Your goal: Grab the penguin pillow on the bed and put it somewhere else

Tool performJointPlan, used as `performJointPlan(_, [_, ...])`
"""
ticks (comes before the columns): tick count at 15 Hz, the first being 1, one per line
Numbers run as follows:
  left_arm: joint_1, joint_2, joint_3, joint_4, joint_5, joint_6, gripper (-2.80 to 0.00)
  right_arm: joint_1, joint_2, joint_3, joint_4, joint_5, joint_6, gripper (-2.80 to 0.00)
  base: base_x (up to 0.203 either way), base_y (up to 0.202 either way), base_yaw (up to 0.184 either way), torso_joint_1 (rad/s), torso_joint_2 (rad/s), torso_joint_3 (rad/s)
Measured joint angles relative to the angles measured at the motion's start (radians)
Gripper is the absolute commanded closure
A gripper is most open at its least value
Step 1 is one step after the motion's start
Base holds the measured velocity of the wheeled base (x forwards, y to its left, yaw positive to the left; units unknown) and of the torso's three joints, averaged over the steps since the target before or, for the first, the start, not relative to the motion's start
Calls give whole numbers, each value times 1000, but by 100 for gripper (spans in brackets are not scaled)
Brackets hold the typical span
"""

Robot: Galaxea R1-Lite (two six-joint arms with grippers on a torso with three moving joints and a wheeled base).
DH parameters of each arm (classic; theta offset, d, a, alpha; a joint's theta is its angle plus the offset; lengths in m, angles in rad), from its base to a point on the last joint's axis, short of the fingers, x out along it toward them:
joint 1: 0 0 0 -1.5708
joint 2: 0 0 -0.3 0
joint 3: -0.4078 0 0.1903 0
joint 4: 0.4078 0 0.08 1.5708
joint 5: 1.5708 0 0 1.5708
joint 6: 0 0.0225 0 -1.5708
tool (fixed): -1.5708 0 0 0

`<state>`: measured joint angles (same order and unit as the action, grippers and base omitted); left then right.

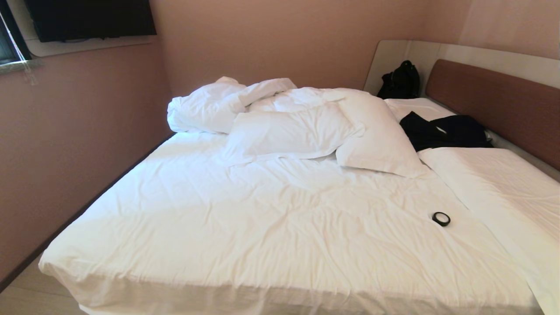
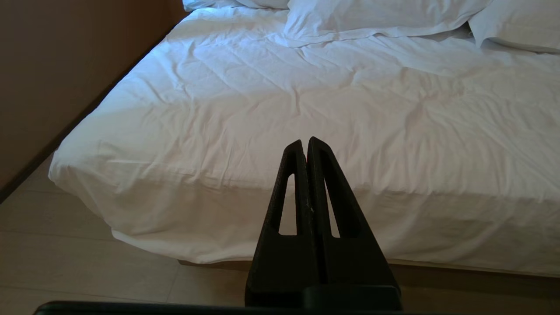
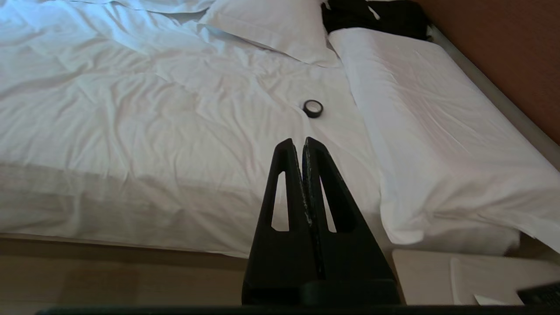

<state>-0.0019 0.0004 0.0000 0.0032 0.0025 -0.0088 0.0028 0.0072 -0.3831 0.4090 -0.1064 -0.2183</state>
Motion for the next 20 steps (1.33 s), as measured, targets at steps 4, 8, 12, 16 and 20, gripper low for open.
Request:
performJointPlan(4, [1,0,0,0,0,0,0,0,-3,150,-162,62,2,0,0,0,0,0,0,0])
performJointPlan(8, [0,0,0,0,0,0,0,0,-4,288,-319,70,4,0,0,0,0,0,0,0])
performJointPlan(12, [1,0,0,0,0,0,0,0,-4,356,-422,74,5,0,0,0,0,0,0,0])
performJointPlan(16, [0,0,0,0,0,0,0,0,-4,375,-455,118,5,0,0,0,0,0,0,0])
performJointPlan(20, [1,0,0,0,0,0,0,0,-4,378,-455,125,14,0,0,0,0,0,0,0])
